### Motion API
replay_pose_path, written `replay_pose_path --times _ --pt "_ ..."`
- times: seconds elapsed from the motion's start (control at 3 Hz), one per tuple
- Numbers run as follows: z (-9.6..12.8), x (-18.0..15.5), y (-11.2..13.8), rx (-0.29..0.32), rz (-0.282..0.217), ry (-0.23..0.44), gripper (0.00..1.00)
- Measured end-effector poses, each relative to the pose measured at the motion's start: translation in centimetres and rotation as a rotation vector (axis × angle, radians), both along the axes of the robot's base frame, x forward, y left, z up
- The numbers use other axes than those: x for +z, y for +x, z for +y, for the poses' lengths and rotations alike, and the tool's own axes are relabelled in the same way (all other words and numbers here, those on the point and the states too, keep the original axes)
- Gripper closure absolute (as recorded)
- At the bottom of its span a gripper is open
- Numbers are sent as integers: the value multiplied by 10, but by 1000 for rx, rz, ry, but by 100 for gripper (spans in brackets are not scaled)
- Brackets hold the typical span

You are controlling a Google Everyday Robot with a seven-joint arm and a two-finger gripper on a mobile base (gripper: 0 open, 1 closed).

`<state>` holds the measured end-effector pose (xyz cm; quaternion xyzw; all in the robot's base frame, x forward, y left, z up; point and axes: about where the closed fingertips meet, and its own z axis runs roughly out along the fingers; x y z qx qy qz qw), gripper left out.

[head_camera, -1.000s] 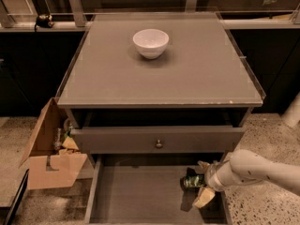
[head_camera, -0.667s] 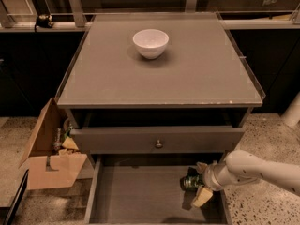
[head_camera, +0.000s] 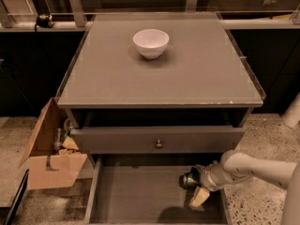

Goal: Pick green can from middle drawer and place on counter

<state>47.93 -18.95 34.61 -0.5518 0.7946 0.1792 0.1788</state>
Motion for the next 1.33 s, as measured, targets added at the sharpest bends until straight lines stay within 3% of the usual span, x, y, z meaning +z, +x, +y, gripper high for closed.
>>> replay_pose_path --times 1.33 --pt "0 0 0 0 0 0 94"
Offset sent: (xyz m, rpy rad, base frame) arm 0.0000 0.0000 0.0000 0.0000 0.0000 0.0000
